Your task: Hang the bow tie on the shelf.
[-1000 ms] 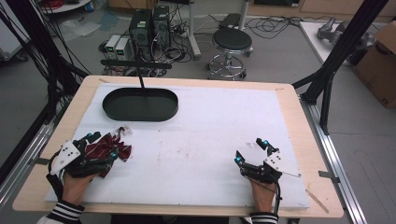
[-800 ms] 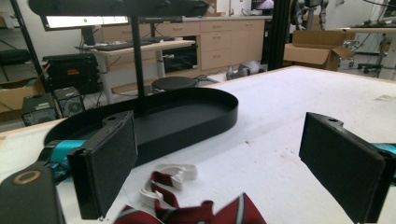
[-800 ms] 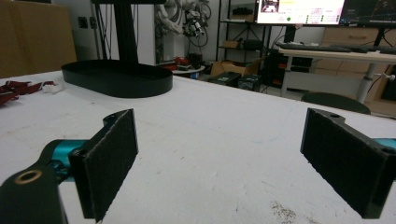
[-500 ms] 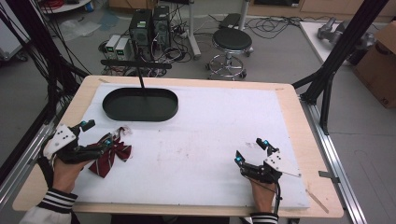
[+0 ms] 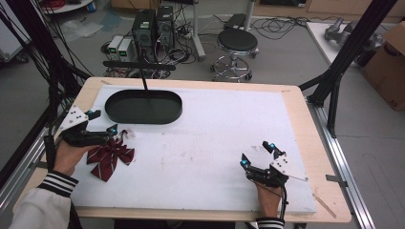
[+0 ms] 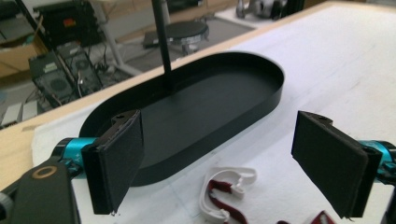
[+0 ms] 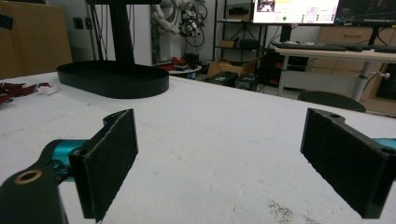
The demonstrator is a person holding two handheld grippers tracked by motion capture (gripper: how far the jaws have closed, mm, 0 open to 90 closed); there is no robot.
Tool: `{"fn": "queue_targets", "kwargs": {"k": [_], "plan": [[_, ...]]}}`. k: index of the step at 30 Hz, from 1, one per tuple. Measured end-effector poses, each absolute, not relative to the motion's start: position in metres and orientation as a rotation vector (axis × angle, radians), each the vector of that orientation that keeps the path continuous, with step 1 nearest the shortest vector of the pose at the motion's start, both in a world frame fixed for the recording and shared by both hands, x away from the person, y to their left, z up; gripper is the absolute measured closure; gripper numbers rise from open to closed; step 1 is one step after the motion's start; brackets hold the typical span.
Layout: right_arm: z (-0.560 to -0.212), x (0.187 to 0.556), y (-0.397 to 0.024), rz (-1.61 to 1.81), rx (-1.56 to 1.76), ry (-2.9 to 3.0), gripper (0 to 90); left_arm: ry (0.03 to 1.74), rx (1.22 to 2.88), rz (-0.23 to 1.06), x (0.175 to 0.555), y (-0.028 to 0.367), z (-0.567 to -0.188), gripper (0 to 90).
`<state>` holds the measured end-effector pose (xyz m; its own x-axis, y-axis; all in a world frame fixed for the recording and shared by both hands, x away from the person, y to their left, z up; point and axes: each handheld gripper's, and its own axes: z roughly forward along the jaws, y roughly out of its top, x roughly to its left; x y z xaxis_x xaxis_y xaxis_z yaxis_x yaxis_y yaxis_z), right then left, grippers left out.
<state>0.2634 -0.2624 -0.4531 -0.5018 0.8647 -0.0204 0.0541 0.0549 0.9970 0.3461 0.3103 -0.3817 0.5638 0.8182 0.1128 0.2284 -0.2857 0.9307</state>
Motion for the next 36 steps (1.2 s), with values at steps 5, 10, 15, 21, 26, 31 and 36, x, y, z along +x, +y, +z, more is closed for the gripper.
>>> {"fn": "queue_targets", "kwargs": {"k": [5,10,15,21,26,31,36], "plan": [[-0.453,0.263,-0.263,1.523,0.945,1.655,10.2,0.919,1.873,0.73,0.362,0.311,-0.385,20.1],[-0.453,0.263,-0.263,1.522,0.946,1.654,10.2,0.95,1.948,0.692,0.373,0.309,-0.387,21.8],[-0.453,0.263,-0.263,1.522,0.949,1.653,10.2,0.965,2.007,0.667,0.381,0.307,-0.391,25.6],[-0.453,0.263,-0.263,1.521,0.946,1.652,10.2,1.02,2.07,0.619,0.393,0.31,-0.395,30.8],[-0.453,0.263,-0.263,1.526,0.951,1.654,10.2,1.056,2.127,0.571,0.401,0.309,-0.398,34.6],[-0.453,0.263,-0.263,1.529,0.956,1.653,10.2,1.097,2.156,0.523,0.404,0.305,-0.402,40.7],[-0.453,0.263,-0.263,1.529,0.95,1.654,10.2,1.127,2.18,0.496,0.406,0.305,-0.405,43.9]]}}
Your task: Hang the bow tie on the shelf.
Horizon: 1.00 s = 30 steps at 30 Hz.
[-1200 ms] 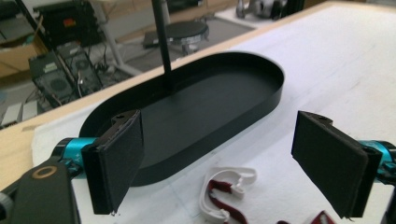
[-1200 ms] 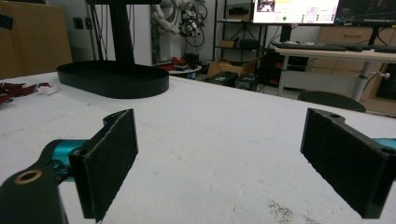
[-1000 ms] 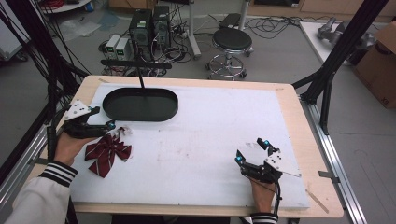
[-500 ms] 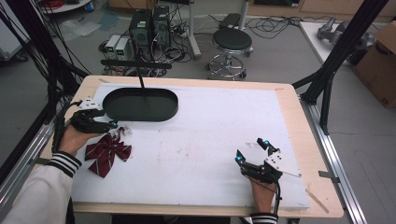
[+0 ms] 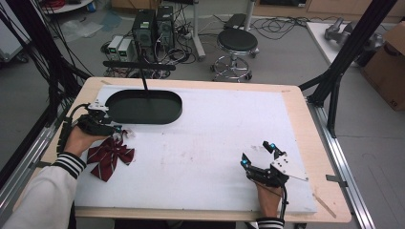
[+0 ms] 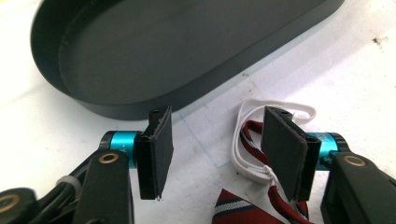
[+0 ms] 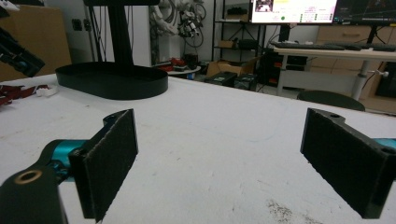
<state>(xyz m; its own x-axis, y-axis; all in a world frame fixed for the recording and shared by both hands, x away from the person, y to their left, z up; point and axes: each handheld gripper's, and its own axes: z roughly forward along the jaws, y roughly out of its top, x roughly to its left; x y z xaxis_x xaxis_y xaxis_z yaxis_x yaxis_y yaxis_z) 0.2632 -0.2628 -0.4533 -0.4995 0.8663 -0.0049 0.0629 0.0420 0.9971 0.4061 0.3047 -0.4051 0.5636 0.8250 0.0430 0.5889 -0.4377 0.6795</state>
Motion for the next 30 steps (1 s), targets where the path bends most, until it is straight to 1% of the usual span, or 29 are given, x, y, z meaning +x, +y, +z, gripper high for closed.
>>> {"fn": "queue_targets", "kwargs": {"k": [3,7,13,15,25,28,30], "plan": [[-0.453,0.263,-0.263,1.528,0.95,1.653,10.2,1.145,2.209,0.47,0.408,0.304,-0.407,45.2],[-0.453,0.263,-0.263,1.528,0.954,1.653,10.1,1.171,2.23,0.444,0.412,0.302,-0.409,49.9],[-0.453,0.263,-0.263,1.528,0.951,1.653,10.2,1.214,2.247,0.417,0.417,0.296,-0.409,51.4],[-0.453,0.263,-0.263,1.526,0.953,1.654,10.1,1.224,2.254,0.422,0.417,0.295,-0.41,53.3],[-0.453,0.263,-0.263,1.528,0.954,1.653,10.2,1.262,2.279,0.419,0.418,0.293,-0.413,55.8],[-0.453,0.263,-0.263,1.526,0.953,1.654,10.2,1.261,2.292,0.406,0.419,0.292,-0.414,58.4],[-0.453,0.263,-0.263,1.526,0.952,1.654,10.1,1.265,2.293,0.389,0.42,0.291,-0.414,63.6]]}}
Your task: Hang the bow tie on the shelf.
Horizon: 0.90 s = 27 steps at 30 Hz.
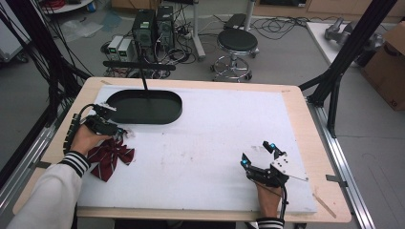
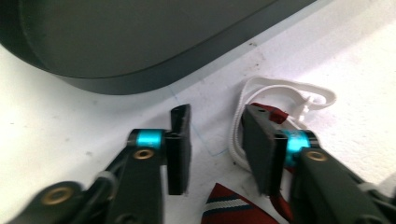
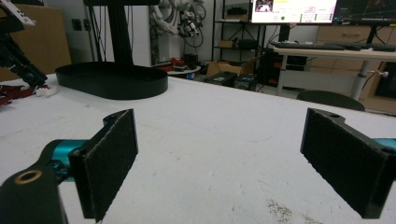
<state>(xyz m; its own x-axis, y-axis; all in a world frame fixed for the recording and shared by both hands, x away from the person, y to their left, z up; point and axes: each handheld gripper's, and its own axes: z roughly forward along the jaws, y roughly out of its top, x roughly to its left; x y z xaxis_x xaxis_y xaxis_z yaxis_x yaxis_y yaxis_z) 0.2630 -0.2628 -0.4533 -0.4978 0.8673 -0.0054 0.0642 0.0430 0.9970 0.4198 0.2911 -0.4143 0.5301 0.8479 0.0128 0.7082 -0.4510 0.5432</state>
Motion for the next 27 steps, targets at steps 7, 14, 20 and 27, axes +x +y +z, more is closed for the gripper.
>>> {"fn": "queue_targets", "kwargs": {"k": [7,14,20,27], "plan": [[-0.453,0.263,-0.263,1.527,0.953,1.653,10.2,1.293,2.319,0.355,0.423,0.285,-0.414,68.1],[-0.453,0.263,-0.263,1.524,0.949,1.654,10.1,1.311,2.356,0.35,0.425,0.283,-0.417,75.7],[-0.453,0.263,-0.263,1.523,0.949,1.654,10.1,1.311,2.366,0.337,0.426,0.281,-0.416,82.9],[-0.453,0.263,-0.263,1.525,0.95,1.652,10.1,1.275,2.371,0.383,0.424,0.277,-0.415,87.1]]}}
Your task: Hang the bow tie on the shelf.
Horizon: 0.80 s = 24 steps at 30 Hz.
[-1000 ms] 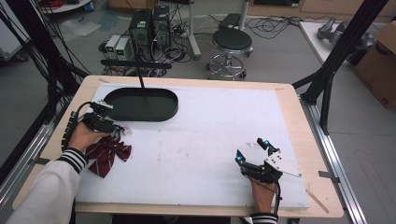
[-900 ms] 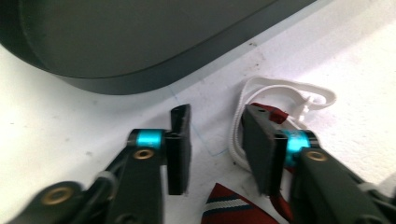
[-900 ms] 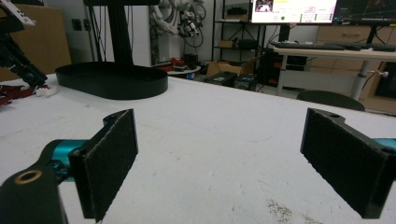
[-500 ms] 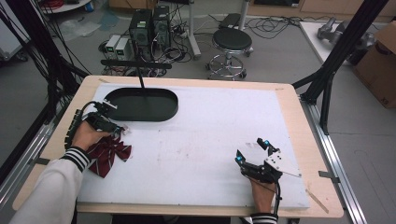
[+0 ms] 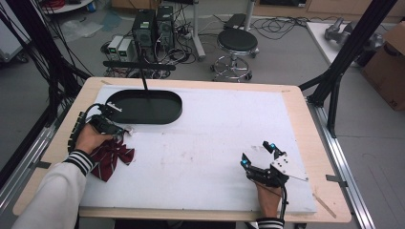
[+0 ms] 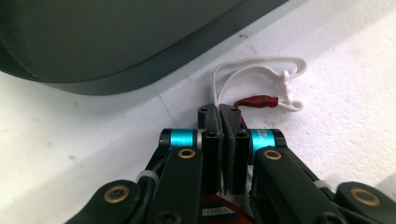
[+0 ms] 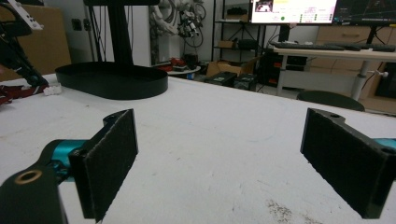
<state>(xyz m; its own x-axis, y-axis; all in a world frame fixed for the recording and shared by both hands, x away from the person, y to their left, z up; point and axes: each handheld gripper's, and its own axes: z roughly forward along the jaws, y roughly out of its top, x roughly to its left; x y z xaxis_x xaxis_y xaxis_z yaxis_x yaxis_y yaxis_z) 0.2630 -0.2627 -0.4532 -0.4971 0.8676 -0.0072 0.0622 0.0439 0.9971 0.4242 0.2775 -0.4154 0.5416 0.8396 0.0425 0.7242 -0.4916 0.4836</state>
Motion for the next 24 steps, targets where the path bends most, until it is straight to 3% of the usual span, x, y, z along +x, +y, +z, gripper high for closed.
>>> {"fn": "queue_targets", "kwargs": {"k": [11,24], "plan": [[-0.453,0.263,-0.263,1.521,0.944,1.653,10.1,1.199,2.282,0.451,0.416,0.284,-0.402,87.2],[-0.453,0.263,-0.263,1.523,0.946,1.651,10.1,1.063,2.067,0.578,0.403,0.298,-0.368,87.4]]}}
